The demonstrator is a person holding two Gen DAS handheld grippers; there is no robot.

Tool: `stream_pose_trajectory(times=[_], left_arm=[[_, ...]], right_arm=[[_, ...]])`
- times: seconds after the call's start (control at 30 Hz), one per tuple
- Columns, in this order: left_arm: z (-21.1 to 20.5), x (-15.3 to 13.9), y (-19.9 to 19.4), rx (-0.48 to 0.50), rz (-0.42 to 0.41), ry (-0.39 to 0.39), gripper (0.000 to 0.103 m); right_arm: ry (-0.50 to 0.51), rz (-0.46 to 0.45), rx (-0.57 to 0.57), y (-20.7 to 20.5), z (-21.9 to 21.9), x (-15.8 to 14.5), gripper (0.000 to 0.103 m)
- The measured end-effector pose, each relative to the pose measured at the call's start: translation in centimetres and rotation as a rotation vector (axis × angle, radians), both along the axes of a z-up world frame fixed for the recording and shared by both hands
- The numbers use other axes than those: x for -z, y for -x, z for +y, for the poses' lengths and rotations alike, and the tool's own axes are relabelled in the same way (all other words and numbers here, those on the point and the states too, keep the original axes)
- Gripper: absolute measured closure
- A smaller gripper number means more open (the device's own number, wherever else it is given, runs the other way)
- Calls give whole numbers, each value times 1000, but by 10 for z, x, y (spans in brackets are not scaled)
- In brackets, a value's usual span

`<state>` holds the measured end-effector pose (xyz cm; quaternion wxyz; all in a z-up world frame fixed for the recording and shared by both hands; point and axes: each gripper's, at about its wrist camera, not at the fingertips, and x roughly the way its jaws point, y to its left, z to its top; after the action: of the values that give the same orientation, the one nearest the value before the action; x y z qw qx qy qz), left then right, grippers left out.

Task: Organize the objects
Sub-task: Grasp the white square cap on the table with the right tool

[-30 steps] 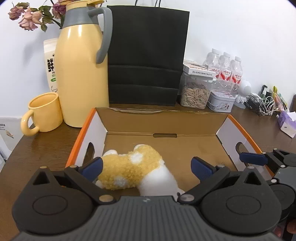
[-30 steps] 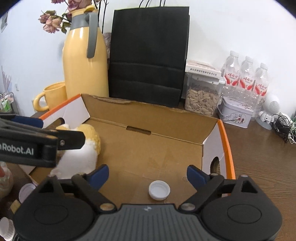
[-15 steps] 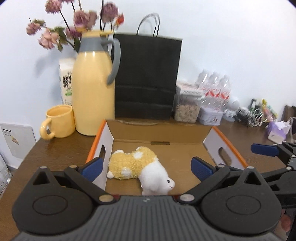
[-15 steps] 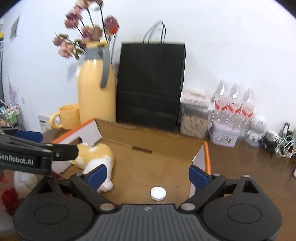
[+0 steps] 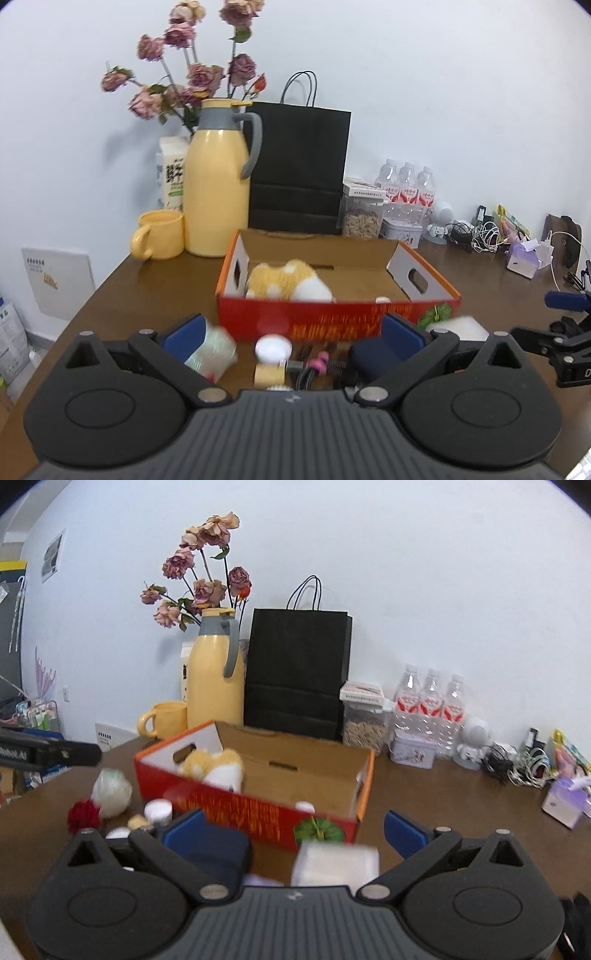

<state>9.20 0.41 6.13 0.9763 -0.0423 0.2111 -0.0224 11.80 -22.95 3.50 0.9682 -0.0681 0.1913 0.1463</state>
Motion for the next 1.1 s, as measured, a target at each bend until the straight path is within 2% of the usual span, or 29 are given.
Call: stream_pose_trajectory(times=[0.4, 0.53, 0.63, 0.7, 0.83, 0.9, 0.93, 1.0, 1.1], left_arm=[[11, 40, 60, -50, 53, -17, 0], [12, 51, 70, -46, 70, -14, 0], [14, 58, 74, -51, 89, -12, 0], [15, 62, 75, -55, 101, -2, 0], [18, 66, 75, -60, 114, 11, 0], [18, 66, 76, -61, 113, 12, 0], [18, 66, 76, -62, 113, 13, 0], [18, 67, 76, -65, 114, 18, 0], [19, 67, 76, -67, 116, 24, 0]], right_arm=[[9, 116, 59, 78, -34, 62, 1], [14, 151, 64, 93, -38, 82, 6], [14, 175, 72, 100, -41, 94, 14], [17, 177, 81, 105, -43, 99, 26], [11, 171, 86, 110, -44, 103, 41], [2, 176, 82, 109, -45, 104, 55], [-7, 174, 78, 109, -45, 104, 58], [-8, 172, 70, 109, -44, 104, 76], [-15, 171, 53, 110, -43, 104, 77]])
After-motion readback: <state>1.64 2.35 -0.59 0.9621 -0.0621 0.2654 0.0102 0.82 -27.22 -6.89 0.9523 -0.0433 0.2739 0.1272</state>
